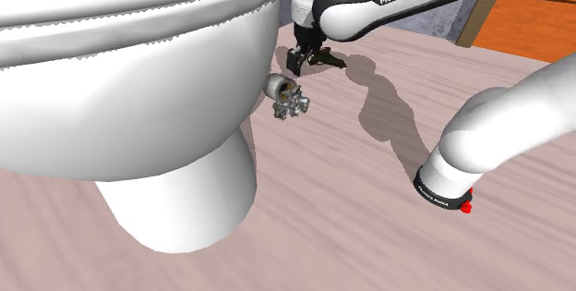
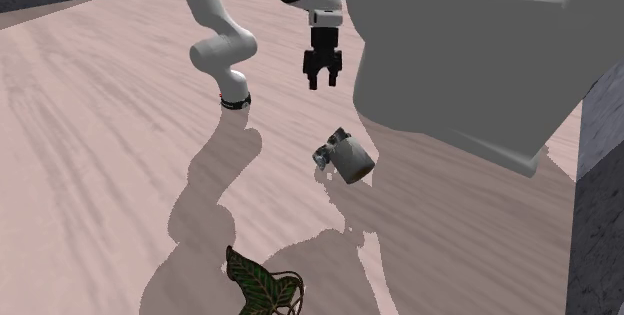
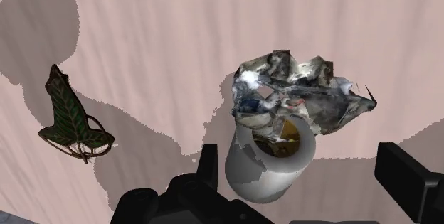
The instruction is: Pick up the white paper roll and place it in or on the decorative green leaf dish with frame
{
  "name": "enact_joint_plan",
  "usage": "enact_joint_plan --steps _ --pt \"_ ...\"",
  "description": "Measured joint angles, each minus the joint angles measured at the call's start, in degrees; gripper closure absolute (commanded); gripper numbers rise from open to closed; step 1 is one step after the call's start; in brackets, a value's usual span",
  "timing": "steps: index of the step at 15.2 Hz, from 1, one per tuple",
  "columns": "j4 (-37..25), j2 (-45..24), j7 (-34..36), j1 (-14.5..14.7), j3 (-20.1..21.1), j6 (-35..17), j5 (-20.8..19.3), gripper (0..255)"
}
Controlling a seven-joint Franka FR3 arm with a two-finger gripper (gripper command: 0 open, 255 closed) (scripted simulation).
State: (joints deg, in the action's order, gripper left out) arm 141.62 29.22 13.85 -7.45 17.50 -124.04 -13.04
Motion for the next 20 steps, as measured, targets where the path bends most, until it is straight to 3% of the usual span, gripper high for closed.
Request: enact_joint_plan --steps 5,10,13,20 --pt "-0.67 -9.94 9.56 -6.67 7.02 -7.44 -15.18 0" --pt "-4.50 -21.71 23.31 -12.52 13.13 -8.30 -35.17 0" --pt "-5.46 -24.99 26.39 -13.55 13.25 -8.77 -40.19 0" --pt "-6.04 -28.73 29.33 -14.90 12.30 -10.47 -45.33 0"
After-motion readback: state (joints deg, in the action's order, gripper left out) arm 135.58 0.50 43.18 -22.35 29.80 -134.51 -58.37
